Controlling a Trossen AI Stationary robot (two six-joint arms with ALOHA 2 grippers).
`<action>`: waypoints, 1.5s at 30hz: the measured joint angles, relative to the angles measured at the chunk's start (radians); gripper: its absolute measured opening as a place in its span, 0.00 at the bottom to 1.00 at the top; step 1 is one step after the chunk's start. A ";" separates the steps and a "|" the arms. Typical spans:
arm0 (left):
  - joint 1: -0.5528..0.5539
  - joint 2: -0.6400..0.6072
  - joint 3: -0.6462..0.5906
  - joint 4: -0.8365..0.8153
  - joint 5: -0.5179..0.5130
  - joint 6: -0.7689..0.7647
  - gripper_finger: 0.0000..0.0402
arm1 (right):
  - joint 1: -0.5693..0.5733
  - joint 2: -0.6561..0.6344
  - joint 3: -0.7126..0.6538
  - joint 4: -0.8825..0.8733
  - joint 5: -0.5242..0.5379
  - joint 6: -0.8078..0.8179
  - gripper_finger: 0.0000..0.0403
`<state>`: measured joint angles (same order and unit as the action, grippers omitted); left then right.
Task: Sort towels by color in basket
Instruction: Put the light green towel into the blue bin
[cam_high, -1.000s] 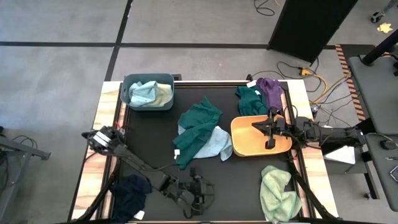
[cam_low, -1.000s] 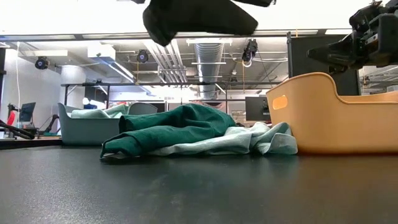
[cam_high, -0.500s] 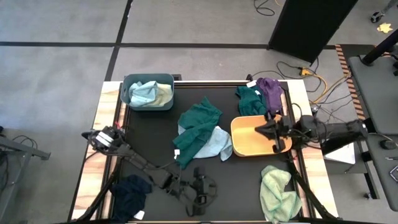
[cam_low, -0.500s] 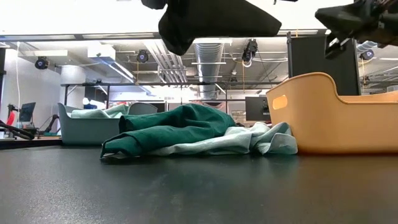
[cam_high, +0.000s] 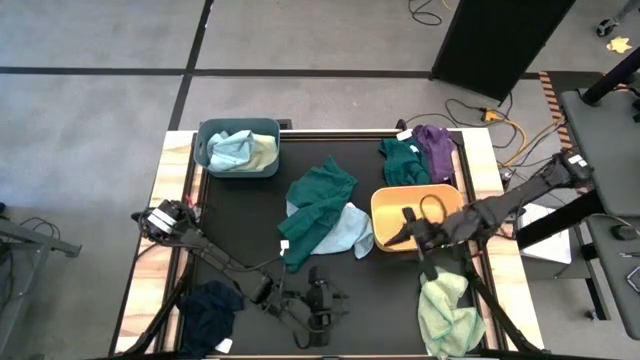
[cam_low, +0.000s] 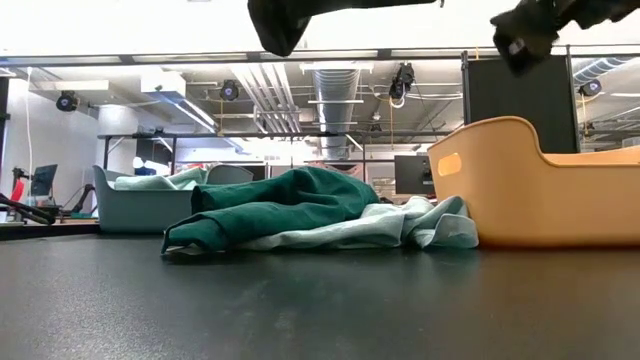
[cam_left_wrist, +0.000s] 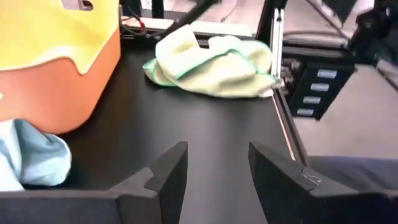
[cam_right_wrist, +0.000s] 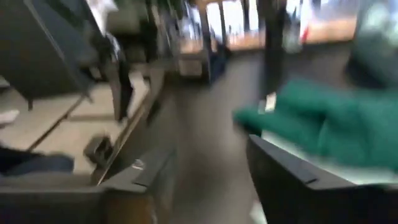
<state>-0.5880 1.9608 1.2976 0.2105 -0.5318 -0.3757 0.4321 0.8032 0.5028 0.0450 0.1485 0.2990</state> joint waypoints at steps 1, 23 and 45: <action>0.000 0.000 0.000 0.002 -0.008 -0.017 0.39 | 0.020 0.029 0.024 -0.043 0.003 0.033 0.49; 0.000 0.003 0.000 0.013 -0.066 -0.048 0.39 | 0.676 0.477 0.304 -0.751 -0.033 0.769 0.71; -0.007 -0.094 0.000 -0.248 -0.090 -0.081 0.39 | 0.678 0.773 0.356 -0.739 0.000 0.828 0.18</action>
<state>-0.5951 1.8664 1.2976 -0.0371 -0.6214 -0.4571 1.1099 1.5761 0.8590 -0.6944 0.1481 1.1267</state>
